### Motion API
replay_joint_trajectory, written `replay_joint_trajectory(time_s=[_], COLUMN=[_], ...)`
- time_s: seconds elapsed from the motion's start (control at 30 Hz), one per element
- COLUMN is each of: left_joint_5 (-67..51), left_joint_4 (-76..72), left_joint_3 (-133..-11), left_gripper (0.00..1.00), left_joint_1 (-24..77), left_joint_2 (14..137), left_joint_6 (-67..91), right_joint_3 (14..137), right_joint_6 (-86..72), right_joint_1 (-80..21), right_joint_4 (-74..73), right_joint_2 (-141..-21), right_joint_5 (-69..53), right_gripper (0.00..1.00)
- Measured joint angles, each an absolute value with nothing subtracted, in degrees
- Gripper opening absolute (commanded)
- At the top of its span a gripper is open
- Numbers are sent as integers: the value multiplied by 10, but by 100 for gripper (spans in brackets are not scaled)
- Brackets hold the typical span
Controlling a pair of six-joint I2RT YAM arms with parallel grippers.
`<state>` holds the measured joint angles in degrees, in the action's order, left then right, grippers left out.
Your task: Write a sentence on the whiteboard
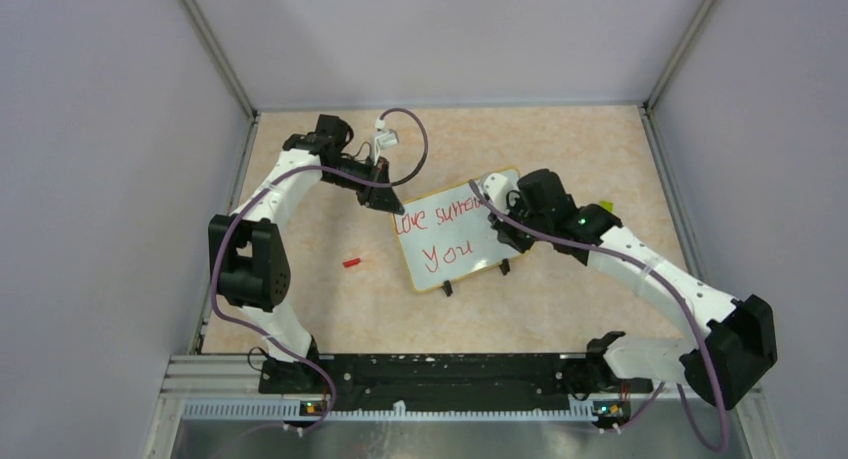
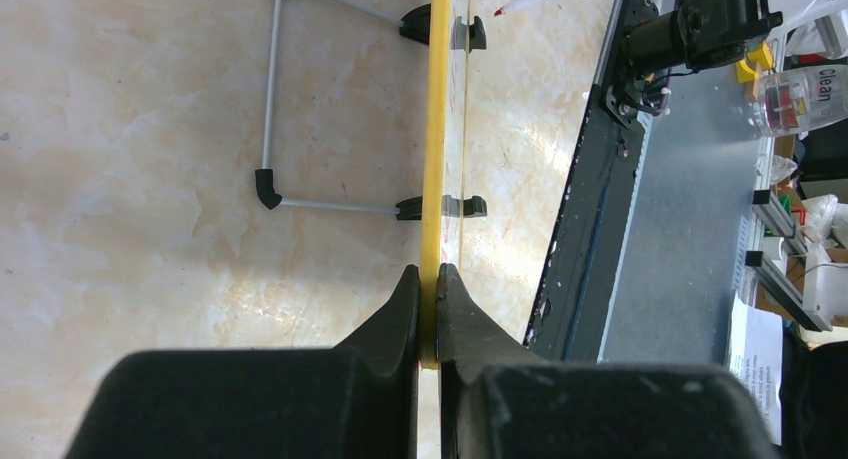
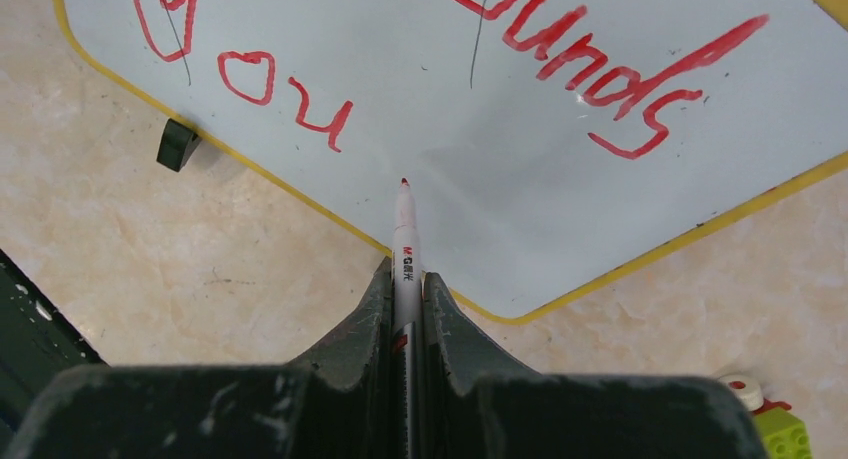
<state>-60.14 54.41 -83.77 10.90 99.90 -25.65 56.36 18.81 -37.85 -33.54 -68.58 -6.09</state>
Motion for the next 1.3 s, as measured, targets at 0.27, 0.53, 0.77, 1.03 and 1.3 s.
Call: replay_joint_trajectory(time_s=[0.27, 0.53, 0.77, 1.03, 1.3], left_joint_5=[-601, -601, -601, -601, -601], left_joint_4=[543, 541, 540, 540, 538], left_joint_3=[-838, -837, -837, -835, -835], left_gripper=[0, 0, 0, 0, 0], left_joint_1=[109, 109, 109, 109, 109], left_joint_2=[999, 999, 999, 999, 999], left_joint_6=[-256, -255, -254, -254, -253], right_joint_3=[563, 563, 562, 551, 541], right_joint_6=[172, 164, 164, 165, 165], right_joint_1=[-312, -309, -331, -362, -363], right_joint_4=[-339, -324, -321, -304, -289], right_joint_2=[-680, -674, -675, -688, -708], right_joint_5=[-119, -132, -123, -103, -81], right_gripper=[0, 0, 0, 0, 0])
